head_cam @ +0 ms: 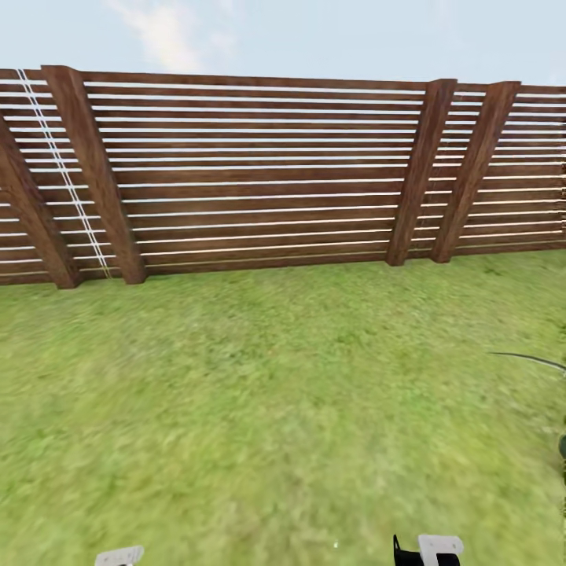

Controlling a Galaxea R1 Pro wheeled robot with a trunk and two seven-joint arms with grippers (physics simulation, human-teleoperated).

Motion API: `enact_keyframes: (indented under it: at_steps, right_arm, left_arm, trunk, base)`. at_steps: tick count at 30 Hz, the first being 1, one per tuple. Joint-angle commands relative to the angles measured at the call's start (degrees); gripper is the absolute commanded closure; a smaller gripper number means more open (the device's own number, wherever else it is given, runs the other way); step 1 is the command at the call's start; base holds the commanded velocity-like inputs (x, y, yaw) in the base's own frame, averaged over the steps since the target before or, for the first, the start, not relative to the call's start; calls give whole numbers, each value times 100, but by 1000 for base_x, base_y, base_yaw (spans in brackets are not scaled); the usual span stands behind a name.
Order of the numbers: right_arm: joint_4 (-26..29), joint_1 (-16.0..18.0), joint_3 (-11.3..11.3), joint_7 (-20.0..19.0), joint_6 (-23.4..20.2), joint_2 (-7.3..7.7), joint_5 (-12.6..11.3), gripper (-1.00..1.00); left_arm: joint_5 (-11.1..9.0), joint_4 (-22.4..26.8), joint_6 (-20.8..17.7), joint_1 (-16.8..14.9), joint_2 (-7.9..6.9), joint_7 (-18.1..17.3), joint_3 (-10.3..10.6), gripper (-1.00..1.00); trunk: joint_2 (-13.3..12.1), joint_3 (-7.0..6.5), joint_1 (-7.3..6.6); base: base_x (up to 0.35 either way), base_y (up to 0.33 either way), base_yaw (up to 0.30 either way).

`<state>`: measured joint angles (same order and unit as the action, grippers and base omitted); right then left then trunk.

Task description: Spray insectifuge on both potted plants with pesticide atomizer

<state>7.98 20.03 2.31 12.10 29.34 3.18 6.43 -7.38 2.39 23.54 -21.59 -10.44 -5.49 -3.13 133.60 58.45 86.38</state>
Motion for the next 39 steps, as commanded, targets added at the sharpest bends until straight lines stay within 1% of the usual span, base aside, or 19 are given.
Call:
enact_keyframes:
  at_steps: [1,12,19,34,39]
  right_arm:
    - [-7,3,24,30,11,-2,61,-100]
    - [-7,3,24,30,11,-2,61,-100]
    - [-7,7,24,30,11,-9,61,-100]
    - [-7,4,25,38,4,-11,60,-100]
    - [-7,6,25,38,3,-11,60,-100]
  left_arm:
    - [-53,-5,10,-2,-1,-57,-30,100]
    - [-53,-9,10,0,-1,-57,-30,100]
    - [-45,-2,10,101,-9,-56,-32,100]
    - [-44,-2,10,111,-10,-51,-38,100]
    - [-44,-2,13,111,-10,-51,-39,100]
  trunk:
    - [2,5,2]
    - [2,5,2]
    - [2,5,2]
    - [2,5,2]
    - [2,5,2]
  base:
    - [336,1,-268]
    - [336,0,-261]
    - [337,0,-30]
    - [342,0,-1]
    - [343,0,-124]
